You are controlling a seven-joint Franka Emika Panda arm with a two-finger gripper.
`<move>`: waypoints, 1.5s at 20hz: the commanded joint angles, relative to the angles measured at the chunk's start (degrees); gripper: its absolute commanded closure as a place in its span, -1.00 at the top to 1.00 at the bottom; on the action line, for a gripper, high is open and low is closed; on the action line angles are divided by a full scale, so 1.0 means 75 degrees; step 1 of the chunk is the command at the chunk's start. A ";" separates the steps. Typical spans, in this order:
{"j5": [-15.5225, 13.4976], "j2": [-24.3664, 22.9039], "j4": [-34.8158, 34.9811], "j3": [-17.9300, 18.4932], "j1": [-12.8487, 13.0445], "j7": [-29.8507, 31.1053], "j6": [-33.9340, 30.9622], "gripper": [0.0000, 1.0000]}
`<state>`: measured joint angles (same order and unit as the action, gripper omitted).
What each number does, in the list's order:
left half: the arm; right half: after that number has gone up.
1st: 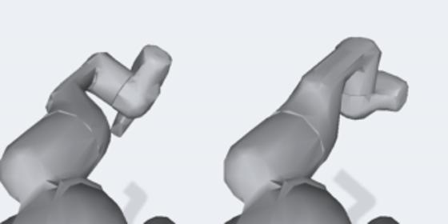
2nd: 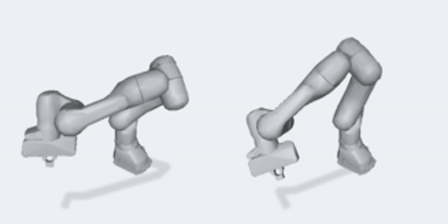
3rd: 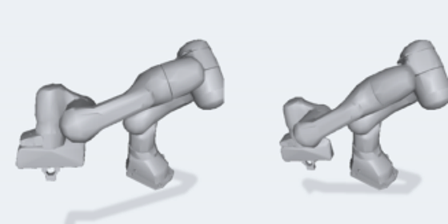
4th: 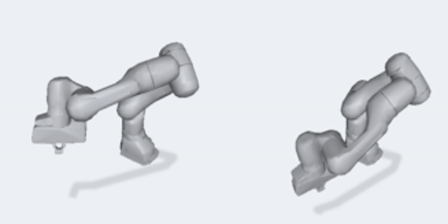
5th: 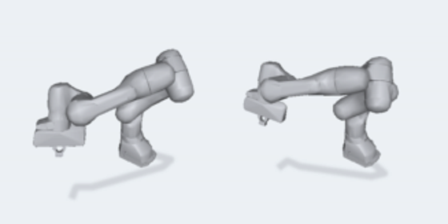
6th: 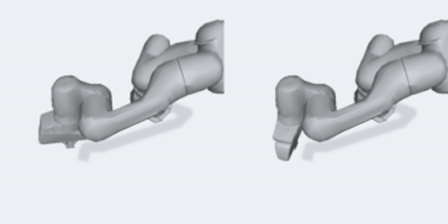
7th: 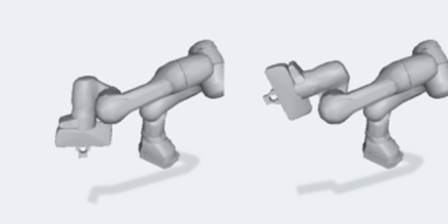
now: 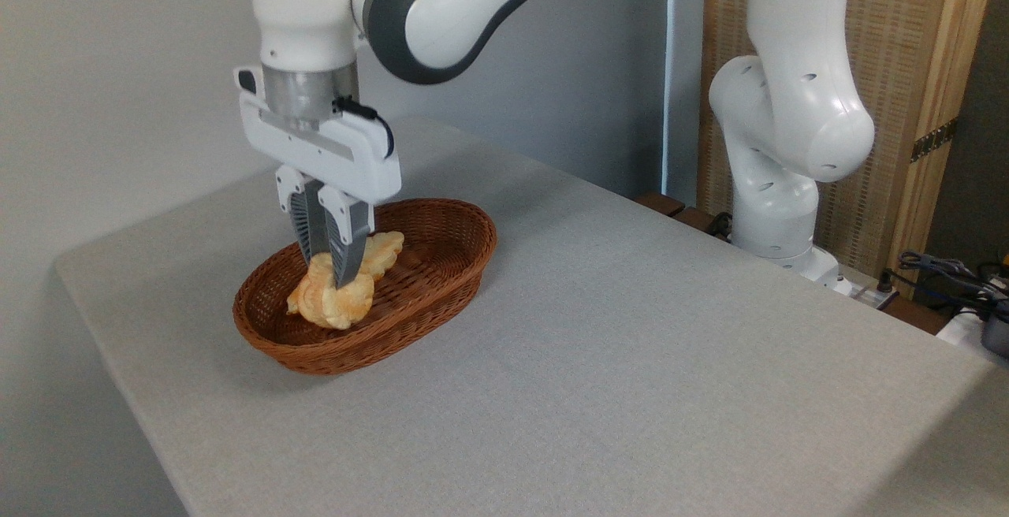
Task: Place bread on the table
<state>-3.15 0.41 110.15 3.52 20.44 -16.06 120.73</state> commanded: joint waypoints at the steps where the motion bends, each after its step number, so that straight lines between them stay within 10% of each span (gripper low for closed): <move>1: -0.0002 -0.0498 0.0079 0.0174 -0.0077 0.0008 -0.0182 -0.20; 13: 0.0069 -0.0512 0.0230 0.1967 -0.0089 -0.2486 -0.0804 0.01; 15: 0.0069 -0.0383 0.0243 0.2108 -0.0089 -0.2640 -0.0804 0.61; 18: 0.0080 -0.0160 0.0266 0.2132 -0.0112 -0.2664 -0.0792 1.00; 30: 0.0080 0.0110 0.0196 0.2120 -0.0089 -0.2640 -0.0722 1.00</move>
<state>-3.14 2.33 112.05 19.03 19.39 -35.38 115.30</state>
